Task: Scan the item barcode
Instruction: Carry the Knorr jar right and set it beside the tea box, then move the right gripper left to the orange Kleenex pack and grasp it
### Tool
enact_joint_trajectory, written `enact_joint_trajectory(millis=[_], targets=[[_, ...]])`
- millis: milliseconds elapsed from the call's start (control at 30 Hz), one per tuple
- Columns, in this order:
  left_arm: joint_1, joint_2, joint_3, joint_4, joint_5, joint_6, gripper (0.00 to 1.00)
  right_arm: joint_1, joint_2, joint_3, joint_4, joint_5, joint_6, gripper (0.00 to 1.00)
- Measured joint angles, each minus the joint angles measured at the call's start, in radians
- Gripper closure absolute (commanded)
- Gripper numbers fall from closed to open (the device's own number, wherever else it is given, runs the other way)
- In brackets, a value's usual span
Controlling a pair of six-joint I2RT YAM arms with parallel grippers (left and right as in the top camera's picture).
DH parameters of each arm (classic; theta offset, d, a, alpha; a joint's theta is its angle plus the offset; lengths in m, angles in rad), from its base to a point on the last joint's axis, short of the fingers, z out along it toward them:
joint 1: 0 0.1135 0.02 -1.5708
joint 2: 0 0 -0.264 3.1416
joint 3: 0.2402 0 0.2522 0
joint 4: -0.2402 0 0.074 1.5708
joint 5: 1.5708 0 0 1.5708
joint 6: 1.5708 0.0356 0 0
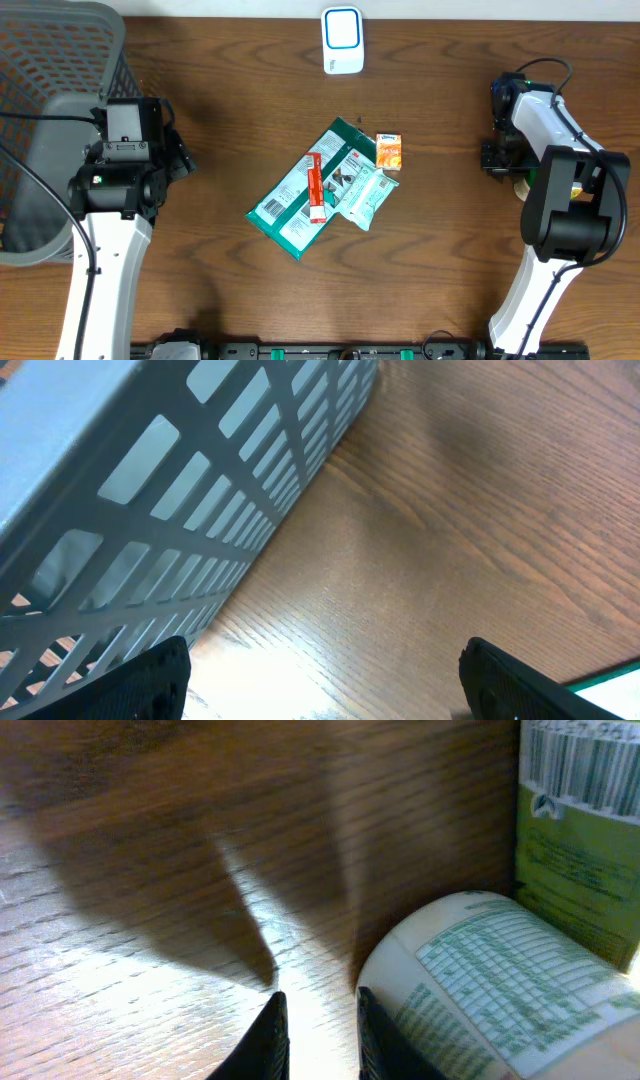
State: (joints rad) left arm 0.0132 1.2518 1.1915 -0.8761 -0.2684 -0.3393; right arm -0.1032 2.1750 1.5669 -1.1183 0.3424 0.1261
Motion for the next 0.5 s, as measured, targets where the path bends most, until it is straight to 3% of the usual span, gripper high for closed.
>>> enact_joint_trajectory(millis=[67, 133, 267, 400, 500], targets=[[0.000, 0.000, 0.000, 0.000, 0.000, 0.000, 0.13, 0.000, 0.000, 0.000, 0.006, -0.034, 0.000, 0.64], [0.000, 0.000, 0.000, 0.000, 0.000, 0.000, 0.13, -0.005, 0.000, 0.000, 0.022, -0.118, -0.002, 0.01], [0.000, 0.000, 0.000, 0.000, 0.000, 0.000, 0.13, -0.019, -0.011, 0.001, 0.051, -0.360, 0.004, 0.02], [0.000, 0.000, 0.000, 0.000, 0.000, 0.000, 0.13, -0.018, -0.021, 0.002, 0.084, -0.560, 0.006, 0.16], [0.000, 0.000, 0.000, 0.000, 0.000, 0.000, 0.13, -0.010, -0.022, 0.001, 0.113, -0.696, 0.006, 0.20]])
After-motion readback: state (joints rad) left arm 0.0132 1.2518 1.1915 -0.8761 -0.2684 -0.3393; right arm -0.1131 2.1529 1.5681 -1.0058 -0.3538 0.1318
